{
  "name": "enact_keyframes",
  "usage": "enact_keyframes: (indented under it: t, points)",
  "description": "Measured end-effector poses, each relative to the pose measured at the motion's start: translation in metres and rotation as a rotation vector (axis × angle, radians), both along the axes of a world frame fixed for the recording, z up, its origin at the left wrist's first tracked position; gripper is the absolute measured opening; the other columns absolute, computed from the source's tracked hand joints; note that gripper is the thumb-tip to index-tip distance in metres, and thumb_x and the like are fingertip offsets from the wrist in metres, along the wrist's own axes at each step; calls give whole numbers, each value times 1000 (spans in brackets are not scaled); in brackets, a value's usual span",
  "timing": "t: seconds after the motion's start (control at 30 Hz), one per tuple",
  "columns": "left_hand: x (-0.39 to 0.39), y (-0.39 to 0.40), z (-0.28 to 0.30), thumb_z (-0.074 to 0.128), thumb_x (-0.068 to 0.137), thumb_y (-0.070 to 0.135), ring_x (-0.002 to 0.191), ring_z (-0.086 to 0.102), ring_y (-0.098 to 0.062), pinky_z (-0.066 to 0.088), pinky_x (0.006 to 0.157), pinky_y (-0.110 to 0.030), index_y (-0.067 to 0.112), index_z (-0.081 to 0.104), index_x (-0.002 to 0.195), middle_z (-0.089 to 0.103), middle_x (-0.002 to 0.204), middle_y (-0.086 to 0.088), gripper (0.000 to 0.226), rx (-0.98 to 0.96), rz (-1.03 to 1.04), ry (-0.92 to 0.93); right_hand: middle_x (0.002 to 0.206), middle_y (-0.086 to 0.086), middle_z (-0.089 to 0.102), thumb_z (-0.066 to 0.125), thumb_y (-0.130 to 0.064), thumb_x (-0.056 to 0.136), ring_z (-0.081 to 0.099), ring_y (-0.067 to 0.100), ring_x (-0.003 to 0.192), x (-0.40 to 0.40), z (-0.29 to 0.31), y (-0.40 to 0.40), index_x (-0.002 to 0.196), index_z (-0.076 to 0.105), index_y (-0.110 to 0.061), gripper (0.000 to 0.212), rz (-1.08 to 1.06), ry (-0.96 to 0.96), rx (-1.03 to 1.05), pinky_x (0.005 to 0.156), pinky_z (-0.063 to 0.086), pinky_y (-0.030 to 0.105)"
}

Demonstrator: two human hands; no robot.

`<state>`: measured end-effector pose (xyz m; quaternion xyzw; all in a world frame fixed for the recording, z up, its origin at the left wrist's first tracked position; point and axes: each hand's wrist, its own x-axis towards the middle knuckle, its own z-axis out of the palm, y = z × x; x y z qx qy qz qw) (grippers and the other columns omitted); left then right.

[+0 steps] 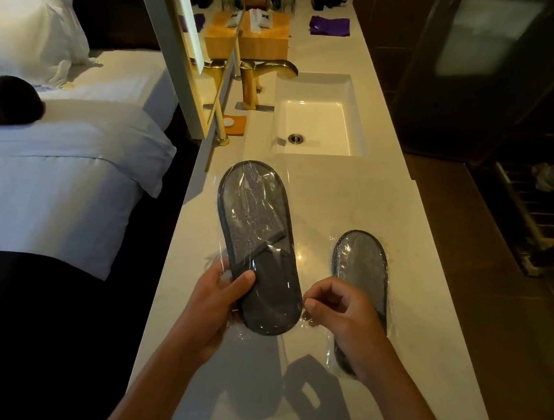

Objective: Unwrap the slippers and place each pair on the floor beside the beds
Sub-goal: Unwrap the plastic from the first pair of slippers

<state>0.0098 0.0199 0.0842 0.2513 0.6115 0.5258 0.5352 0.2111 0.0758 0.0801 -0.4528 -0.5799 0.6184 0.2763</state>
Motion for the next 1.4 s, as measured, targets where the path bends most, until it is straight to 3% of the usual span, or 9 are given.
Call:
enact_keyframes:
  t: [0.4, 0.57, 0.67, 0.77, 0.87, 1.03, 1.13, 1.27, 1.4]
  points:
    - [4, 12, -2, 58, 96, 17, 91, 76, -28, 61, 65, -34, 17, 58, 116, 78, 101, -10, 20, -7, 29, 0, 102, -7, 71, 63, -10, 90, 69, 17, 92, 2, 0, 2, 81, 64, -16, 10, -57, 14, 40, 76, 59, 28]
    - [-3, 14, -6, 59, 95, 10, 97, 74, -33, 59, 82, -52, 11, 59, 120, 76, 107, -16, 25, -44, 160, -122, 115, -15, 66, 61, -12, 90, 65, 10, 103, 12, 0, 5, 82, 62, -19, 11, -79, 65, 86, 88, 55, 33]
    - [-6, 15, -7, 61, 94, 10, 96, 74, -34, 58, 84, -54, 8, 57, 122, 75, 108, -18, 28, -70, 204, -147, 121, -17, 62, 64, -16, 89, 62, 6, 109, 17, -2, 7, 92, 63, -24, 8, -56, -8, 192, 89, 52, 27]
    - [-3, 15, -4, 61, 94, 10, 98, 74, -36, 57, 87, -58, 10, 59, 119, 76, 107, -18, 25, -55, 161, -116, 127, -24, 55, 65, -30, 86, 54, 0, 116, 12, -3, 11, 118, 58, -34, 33, 36, -141, 344, 91, 49, 19]
    - [2, 16, -3, 60, 95, 11, 100, 73, -35, 58, 85, -55, 13, 60, 120, 76, 109, -16, 24, -32, 90, -79, 118, -22, 58, 62, -32, 84, 53, 1, 114, 3, -3, 14, 121, 59, -34, 36, 80, -198, 421, 95, 48, 23]
    - [3, 16, -2, 60, 95, 13, 96, 74, -33, 60, 80, -49, 12, 60, 117, 77, 103, -14, 22, -44, 83, -48, 95, -9, 66, 69, -18, 85, 59, 14, 96, -1, -8, 14, 100, 71, -19, 15, 75, -266, 531, 83, 53, 38]
    - [2, 15, -3, 60, 95, 14, 96, 75, -32, 60, 82, -51, 18, 61, 111, 78, 101, -11, 17, -53, 95, -50, 91, -12, 63, 70, -13, 85, 59, 12, 92, -1, -9, 12, 95, 70, -19, 11, 64, -278, 576, 78, 55, 35]
    - [0, 14, -2, 60, 95, 15, 97, 74, -31, 60, 84, -50, 15, 60, 118, 77, 105, -12, 23, -51, 71, -40, 106, -9, 60, 67, -16, 87, 56, 8, 101, -2, -8, 12, 108, 68, -18, 21, 38, -279, 536, 85, 50, 24]
    - [0, 13, -3, 60, 95, 14, 98, 74, -31, 60, 84, -49, 12, 59, 121, 76, 108, -14, 27, -49, 55, -15, 100, -9, 62, 66, -11, 88, 58, 9, 96, -4, -8, 12, 106, 69, -16, 19, 82, -305, 551, 82, 52, 27]
